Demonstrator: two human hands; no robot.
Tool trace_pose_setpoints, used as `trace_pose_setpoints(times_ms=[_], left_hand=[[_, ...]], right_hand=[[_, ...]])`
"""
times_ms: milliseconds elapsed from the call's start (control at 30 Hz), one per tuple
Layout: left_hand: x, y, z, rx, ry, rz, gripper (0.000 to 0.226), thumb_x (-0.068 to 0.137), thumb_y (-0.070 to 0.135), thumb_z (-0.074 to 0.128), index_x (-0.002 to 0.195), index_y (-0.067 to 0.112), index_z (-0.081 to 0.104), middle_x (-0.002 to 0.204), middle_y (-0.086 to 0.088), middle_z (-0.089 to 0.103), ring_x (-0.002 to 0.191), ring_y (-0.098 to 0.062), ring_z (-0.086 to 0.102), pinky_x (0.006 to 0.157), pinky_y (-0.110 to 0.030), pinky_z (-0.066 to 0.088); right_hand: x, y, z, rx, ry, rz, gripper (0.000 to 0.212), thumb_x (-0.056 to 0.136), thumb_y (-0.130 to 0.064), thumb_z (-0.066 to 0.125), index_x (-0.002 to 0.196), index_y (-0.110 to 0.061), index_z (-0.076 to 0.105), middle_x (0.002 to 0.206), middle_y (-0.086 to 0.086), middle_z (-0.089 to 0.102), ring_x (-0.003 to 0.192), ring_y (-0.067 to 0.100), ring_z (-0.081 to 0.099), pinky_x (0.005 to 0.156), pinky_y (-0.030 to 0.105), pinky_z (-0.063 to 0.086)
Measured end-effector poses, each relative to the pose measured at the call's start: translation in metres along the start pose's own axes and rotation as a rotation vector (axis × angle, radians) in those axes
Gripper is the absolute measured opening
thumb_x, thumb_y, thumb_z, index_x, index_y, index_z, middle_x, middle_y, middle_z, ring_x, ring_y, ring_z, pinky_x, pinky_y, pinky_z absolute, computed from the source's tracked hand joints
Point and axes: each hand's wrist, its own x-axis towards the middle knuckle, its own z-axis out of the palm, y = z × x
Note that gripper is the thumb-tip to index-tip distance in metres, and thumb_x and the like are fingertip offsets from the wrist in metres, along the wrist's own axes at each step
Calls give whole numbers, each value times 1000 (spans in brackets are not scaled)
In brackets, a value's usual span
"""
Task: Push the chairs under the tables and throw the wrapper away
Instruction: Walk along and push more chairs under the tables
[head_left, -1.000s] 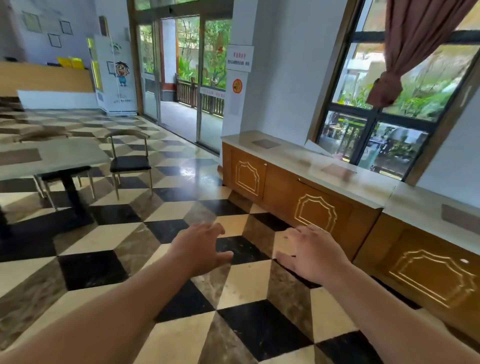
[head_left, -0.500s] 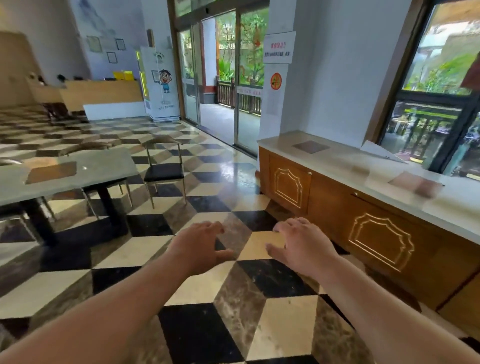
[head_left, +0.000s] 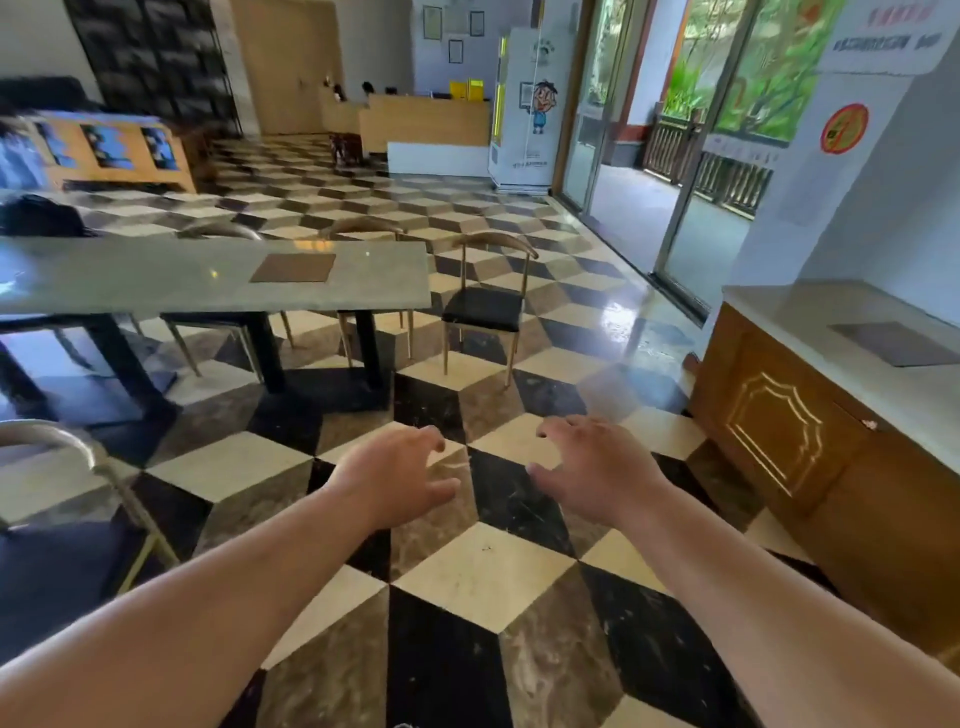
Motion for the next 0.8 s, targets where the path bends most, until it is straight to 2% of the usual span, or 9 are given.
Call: trace_pose_setpoints(times_ms=[233, 400, 500, 567, 733, 800], left_hand=[[148, -90, -4, -76, 5, -67, 66, 91, 66, 69, 146, 34, 52, 141, 9, 63, 126, -15, 61, 101, -37, 55], [248, -165, -45, -82, 52, -146, 61, 90, 67, 67, 141, 35, 54, 133, 9, 66, 114, -14, 64, 86, -33, 54], [291, -200, -66, -80, 74, -189, 63, 90, 69, 65, 141, 34, 54, 131, 8, 66, 112, -14, 65, 84, -33, 55], [314, -224, -75, -56, 85, -211, 63, 90, 69, 65, 141, 34, 54, 132, 8, 66, 114, -14, 65, 84, -33, 54], [377, -302, -86, -40, 108, -304, 63, 92, 67, 64, 142, 30, 54, 133, 6, 66, 117, -17, 64, 88, -35, 54], [402, -338, -84, -39, 111, -376, 62, 92, 66, 64, 141, 30, 55, 130, 6, 67, 115, -17, 64, 88, -36, 54]], right_hand=[[182, 3, 23, -35, -39, -24, 54, 96, -63, 59, 137, -29, 57, 134, -3, 66, 122, 21, 60, 99, 41, 54], [306, 0, 8, -34, -31, -44, 54, 96, -65, 54, 134, -27, 59, 126, -1, 67, 114, 21, 60, 94, 41, 55], [370, -9, 8, -16, -20, -75, 49, 98, -62, 56, 131, -26, 59, 121, -1, 67, 111, 21, 62, 89, 39, 55], [415, -19, 10, -26, -34, -112, 46, 99, -60, 56, 126, -24, 61, 118, 0, 67, 107, 20, 61, 89, 40, 55], [546, -52, 31, 40, -16, -250, 52, 99, -59, 59, 139, -25, 58, 125, -1, 66, 112, 19, 60, 87, 38, 52], [605, -69, 48, 30, -26, -339, 50, 99, -59, 58, 136, -24, 60, 123, -1, 66, 112, 19, 60, 86, 36, 50]])
